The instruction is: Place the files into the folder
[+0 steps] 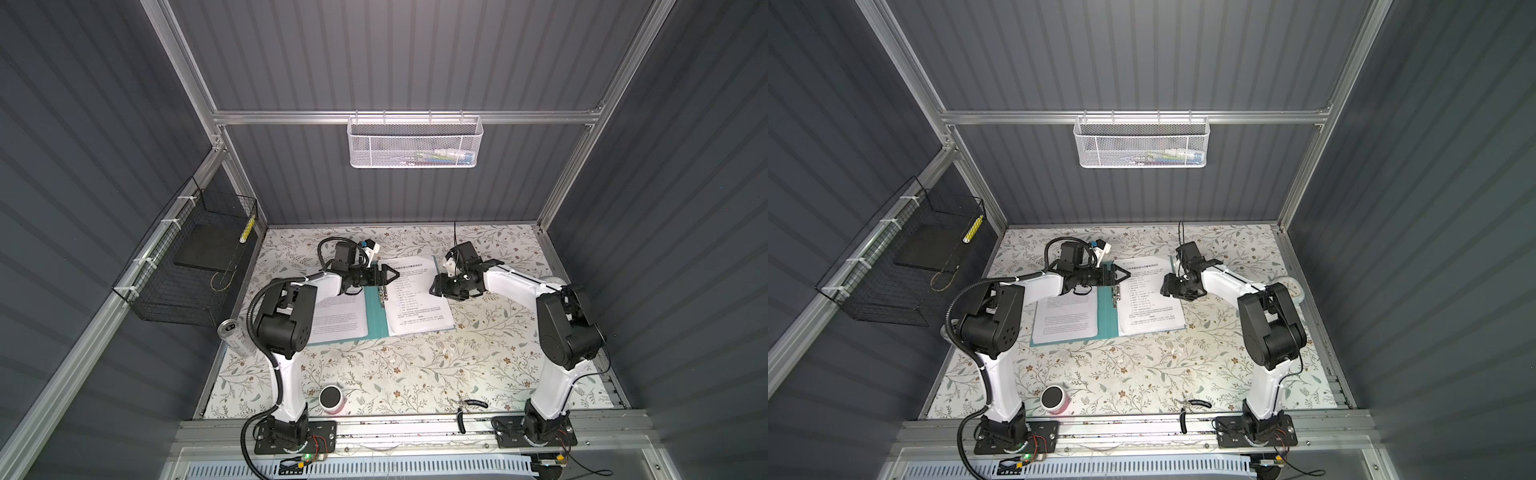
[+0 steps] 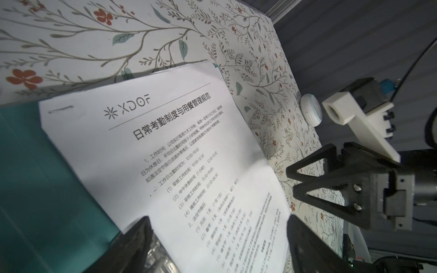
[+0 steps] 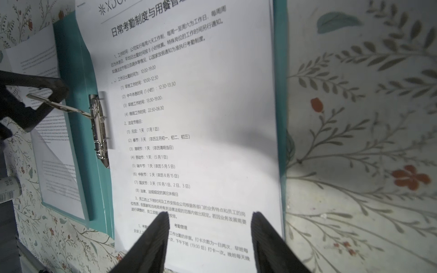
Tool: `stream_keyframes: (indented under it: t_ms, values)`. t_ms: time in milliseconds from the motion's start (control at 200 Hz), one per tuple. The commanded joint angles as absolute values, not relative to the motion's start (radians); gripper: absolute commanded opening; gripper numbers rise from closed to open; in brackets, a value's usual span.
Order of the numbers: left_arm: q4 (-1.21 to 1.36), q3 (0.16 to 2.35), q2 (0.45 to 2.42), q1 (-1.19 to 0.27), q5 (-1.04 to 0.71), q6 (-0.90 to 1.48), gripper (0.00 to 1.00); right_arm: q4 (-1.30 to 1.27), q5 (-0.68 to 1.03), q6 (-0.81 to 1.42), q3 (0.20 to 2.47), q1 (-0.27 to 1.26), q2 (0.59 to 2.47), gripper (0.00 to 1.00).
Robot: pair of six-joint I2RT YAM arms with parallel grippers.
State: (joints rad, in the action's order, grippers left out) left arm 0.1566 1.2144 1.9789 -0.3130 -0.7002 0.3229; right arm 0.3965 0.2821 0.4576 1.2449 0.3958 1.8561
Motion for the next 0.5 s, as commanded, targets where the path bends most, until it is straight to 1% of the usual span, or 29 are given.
stream_keyframes:
  t_ms: [0, 205, 395, 495]
  values:
    - [0.165, 1.174, 1.927, -0.323, -0.706, 0.326, 0.9, 0.393, 0.267, 0.465, 1.214, 0.405, 1.837, 0.58]
    - [0.169, 1.102, 1.878, -0.35, -0.682, 0.318, 0.9, 0.365, 0.245, 0.469, 1.154, 0.407, 1.784, 0.58]
    - [0.197, 1.04, 1.827, -0.353, -0.644, 0.336, 0.9, 0.383, 0.15, 0.47, 1.106, 0.407, 1.705, 0.58]
    - [0.201, 1.034, 1.805, -0.353, -0.625, 0.341, 0.93, 0.429, 0.108, 0.465, 1.094, 0.408, 1.695, 0.59]
